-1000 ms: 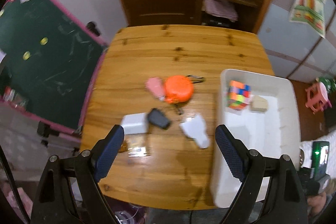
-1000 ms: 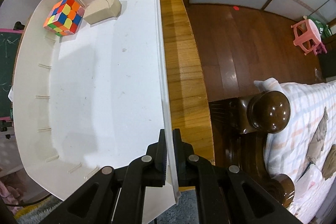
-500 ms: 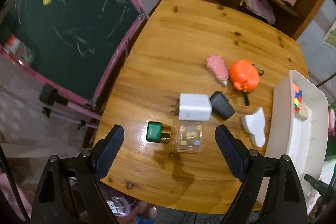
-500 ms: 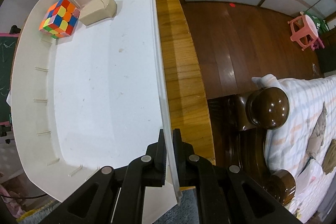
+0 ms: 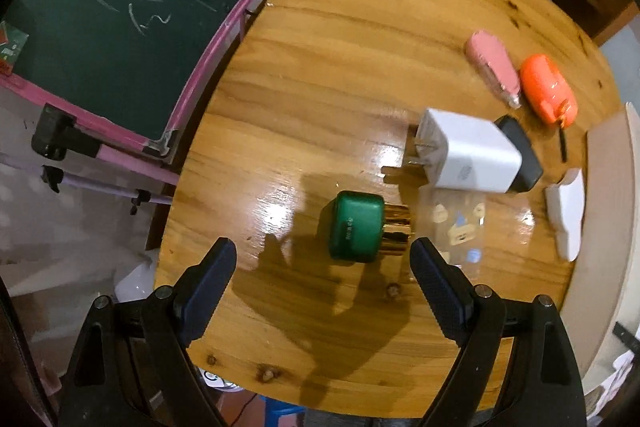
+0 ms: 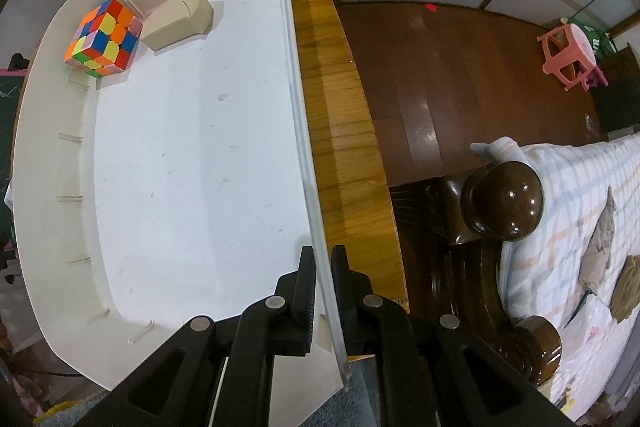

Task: Organize rigid objects
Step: 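Lower the left tool onto the green gold-capped cylinder and close it, then lift the green cylinder with the left tool and carry it over the tray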

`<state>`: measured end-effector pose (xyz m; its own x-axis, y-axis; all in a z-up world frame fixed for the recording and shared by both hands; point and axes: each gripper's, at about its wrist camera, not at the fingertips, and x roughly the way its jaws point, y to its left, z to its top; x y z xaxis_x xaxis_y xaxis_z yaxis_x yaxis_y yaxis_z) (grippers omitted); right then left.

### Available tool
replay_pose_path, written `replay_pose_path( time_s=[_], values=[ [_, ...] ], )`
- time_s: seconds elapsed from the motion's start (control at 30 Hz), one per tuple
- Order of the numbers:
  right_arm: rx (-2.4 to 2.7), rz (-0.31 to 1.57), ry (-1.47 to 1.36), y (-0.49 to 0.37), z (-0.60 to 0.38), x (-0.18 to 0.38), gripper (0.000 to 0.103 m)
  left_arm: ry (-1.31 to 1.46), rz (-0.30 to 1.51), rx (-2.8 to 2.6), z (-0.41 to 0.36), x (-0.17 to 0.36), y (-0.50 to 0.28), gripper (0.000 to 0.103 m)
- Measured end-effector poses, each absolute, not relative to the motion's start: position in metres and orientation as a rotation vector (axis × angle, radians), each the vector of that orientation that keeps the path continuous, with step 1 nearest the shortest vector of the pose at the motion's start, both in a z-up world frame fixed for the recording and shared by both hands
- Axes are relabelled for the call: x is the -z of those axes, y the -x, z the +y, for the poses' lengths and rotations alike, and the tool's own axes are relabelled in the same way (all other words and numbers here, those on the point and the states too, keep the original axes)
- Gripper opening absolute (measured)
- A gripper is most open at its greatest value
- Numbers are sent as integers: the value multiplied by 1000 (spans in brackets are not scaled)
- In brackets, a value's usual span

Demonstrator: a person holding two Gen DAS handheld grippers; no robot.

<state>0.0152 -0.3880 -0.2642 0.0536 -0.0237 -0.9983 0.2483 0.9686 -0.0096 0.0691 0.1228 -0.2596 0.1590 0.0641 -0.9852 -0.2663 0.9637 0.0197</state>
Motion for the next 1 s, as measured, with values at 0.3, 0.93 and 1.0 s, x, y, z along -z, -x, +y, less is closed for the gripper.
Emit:
replay_pose_path(
  time_s=[0.3,0.93,1.0],
  values=[
    [249,1515,-178,-17,-386,265,10,107,1424,-175,111,270,-80,90],
    [295,1522,-194,-18,-386,267,12,169,1462,-155,121,294,-91,50],
    [297,1522,-193,-18,-385,267,12,158,1456,-174,119,291,-90,47]
  ],
)
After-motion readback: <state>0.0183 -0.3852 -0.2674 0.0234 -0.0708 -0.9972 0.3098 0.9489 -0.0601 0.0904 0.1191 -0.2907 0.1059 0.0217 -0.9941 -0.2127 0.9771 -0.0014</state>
